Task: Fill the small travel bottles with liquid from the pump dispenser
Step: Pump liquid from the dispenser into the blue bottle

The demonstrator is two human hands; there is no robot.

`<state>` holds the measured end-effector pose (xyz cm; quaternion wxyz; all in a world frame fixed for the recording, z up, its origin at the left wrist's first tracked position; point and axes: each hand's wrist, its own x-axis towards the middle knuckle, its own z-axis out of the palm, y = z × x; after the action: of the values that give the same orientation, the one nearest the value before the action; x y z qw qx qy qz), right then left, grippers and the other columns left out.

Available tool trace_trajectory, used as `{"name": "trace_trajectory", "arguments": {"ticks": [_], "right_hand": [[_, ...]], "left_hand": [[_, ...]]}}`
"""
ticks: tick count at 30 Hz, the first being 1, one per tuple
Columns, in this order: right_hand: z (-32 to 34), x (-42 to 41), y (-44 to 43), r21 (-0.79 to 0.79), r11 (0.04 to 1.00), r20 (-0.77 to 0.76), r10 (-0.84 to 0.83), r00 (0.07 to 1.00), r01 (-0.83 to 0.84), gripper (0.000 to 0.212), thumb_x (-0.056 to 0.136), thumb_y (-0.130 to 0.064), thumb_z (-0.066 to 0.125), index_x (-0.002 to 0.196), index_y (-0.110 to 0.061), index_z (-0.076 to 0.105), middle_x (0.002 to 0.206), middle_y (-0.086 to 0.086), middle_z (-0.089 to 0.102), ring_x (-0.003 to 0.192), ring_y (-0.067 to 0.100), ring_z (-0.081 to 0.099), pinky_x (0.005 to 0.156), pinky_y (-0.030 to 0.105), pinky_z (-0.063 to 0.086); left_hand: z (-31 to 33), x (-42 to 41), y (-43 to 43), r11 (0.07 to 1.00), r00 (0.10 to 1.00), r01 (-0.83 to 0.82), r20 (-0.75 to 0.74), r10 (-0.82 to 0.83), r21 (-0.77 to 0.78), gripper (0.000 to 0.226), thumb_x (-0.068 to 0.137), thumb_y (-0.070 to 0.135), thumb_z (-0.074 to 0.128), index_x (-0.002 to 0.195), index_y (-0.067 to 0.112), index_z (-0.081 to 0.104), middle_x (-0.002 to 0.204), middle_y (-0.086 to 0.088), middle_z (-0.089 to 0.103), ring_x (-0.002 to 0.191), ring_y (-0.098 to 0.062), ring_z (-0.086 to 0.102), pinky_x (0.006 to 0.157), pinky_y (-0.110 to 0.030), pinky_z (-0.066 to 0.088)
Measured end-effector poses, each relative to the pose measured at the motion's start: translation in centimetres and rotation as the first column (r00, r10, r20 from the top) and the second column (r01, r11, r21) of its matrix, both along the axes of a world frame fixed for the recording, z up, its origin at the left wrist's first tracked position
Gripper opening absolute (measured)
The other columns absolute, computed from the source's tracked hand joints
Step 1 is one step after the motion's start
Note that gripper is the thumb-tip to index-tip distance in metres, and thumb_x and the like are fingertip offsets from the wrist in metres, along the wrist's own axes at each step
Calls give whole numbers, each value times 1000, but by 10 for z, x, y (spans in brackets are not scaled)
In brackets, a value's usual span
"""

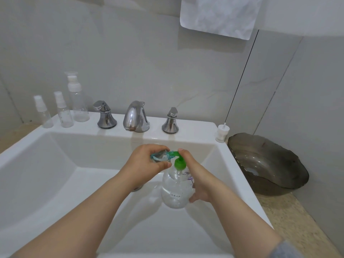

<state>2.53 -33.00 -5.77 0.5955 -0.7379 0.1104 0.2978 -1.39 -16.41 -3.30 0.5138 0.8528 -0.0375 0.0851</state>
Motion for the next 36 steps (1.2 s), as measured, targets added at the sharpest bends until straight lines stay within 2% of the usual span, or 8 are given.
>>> {"name": "trace_trajectory", "arguments": {"ticks": [4,9,15,20,24,29,33,36], "right_hand": [[-1,3,4,2,1000,-26,1,1000,-1,88,45,-89,51,122,-46,57,145,3,44,135,35,37,107,65,25],[1,5,-2,15,1000,15,16,1000,-16,66,63,-81,52,113,-39,62,134,6,52,126,34,45,107,62,28],[3,4,-1,28,1000,-15,10,1000,-9,71,62,-79,55,117,-35,62,132,7,54,122,34,49,106,60,29],[4,4,-3,48,999,0,-4,1000,4,59,74,-73,54,115,-31,64,128,8,57,118,33,52,106,60,31],[5,3,-2,50,999,30,-5,1000,4,50,81,-66,51,111,-28,66,125,10,62,111,32,58,95,52,42],[3,3,-2,38,999,53,-30,998,28,52,78,-67,54,114,-31,65,128,6,58,118,33,52,103,60,35],[-1,1,-2,30,999,42,-26,999,25,49,78,-71,49,109,-37,66,125,4,60,117,30,52,105,60,32],[1,1,-1,21,1000,22,-20,1000,19,64,65,-78,51,113,-38,64,129,6,56,123,32,48,108,61,29]], "left_hand": [[0,1,1,1000,999,-19,27,19,6,30,74,17,79,98,32,69,96,12,69,91,-2,63,83,-18,47],[-1,2,1,999,999,-21,47,19,42,32,74,19,78,104,29,69,100,13,67,94,0,60,84,-17,46],[-1,1,1,999,999,-15,40,14,28,29,74,18,78,97,33,68,98,10,68,93,-1,61,83,-17,47],[2,0,-1,1000,1000,-2,16,2,-16,30,74,14,78,93,34,67,93,11,68,81,6,61,68,-2,42],[1,-2,-2,999,1000,14,-2,-14,-33,29,74,12,78,90,33,67,91,11,69,79,7,62,67,0,43],[1,-3,-3,1000,1000,15,4,-15,-7,31,74,12,78,82,40,66,92,4,71,88,-11,64,81,-18,49],[1,-3,-3,1000,1000,19,-2,-19,-19,29,74,12,78,87,36,67,90,8,71,85,-6,64,75,-11,47],[4,-3,-2,999,1000,17,8,-17,-45,28,74,13,78,88,36,67,89,11,70,80,0,63,72,-8,46]]}}
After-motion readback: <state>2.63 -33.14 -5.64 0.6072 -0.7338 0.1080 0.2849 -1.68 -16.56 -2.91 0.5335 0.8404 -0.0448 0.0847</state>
